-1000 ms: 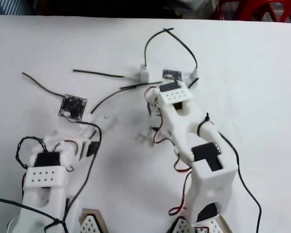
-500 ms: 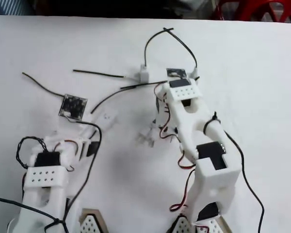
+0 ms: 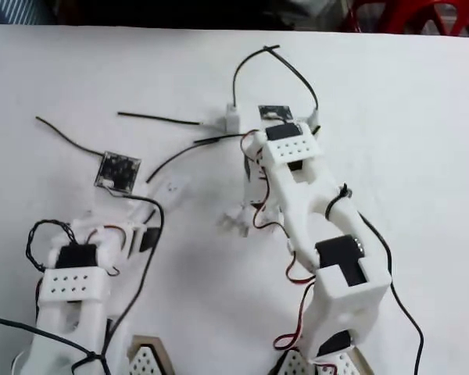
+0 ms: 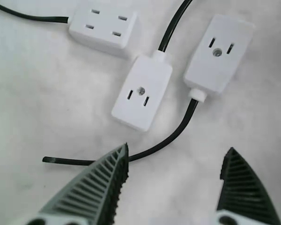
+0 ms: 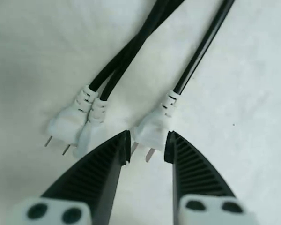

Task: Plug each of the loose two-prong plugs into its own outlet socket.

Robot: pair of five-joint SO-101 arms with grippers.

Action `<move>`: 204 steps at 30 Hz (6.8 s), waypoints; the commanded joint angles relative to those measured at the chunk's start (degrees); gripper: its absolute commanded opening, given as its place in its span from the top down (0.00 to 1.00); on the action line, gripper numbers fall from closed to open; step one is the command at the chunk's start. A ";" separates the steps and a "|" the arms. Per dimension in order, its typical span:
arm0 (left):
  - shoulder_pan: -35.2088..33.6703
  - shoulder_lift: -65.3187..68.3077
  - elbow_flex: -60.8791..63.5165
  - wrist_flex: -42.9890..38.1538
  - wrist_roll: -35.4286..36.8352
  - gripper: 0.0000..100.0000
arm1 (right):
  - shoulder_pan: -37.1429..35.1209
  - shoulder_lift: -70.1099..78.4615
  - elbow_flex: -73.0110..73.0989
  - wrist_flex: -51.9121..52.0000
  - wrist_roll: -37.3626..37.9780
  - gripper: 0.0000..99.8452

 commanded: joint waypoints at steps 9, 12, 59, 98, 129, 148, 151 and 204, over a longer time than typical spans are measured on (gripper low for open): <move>-0.57 -1.27 -0.18 -1.14 -0.35 0.69 | -0.31 4.44 -3.25 0.31 0.44 0.88; -0.57 -1.27 -0.18 -1.14 -0.35 0.69 | 0.31 5.32 -3.16 0.22 0.44 0.88; -0.57 -1.54 0.53 -1.58 -0.35 0.69 | 5.32 6.90 -5.10 1.98 6.59 0.84; -0.57 -1.54 0.53 -1.58 -0.44 0.69 | 1.80 14.99 -14.95 11.12 7.03 0.94; -0.48 -1.54 0.53 -1.67 -0.44 0.69 | 3.12 -26.33 -6.42 19.21 11.52 0.98; -0.66 -1.63 -0.53 -2.46 0.09 0.69 | -14.55 -51.65 33.76 -19.12 11.52 0.98; -1.71 -1.63 -1.58 -2.37 1.23 0.69 | -15.34 -52.26 38.15 -24.75 11.60 0.98; 19.91 -39.43 -0.70 4.31 7.30 0.69 | -29.76 -79.96 62.24 -40.57 11.78 0.98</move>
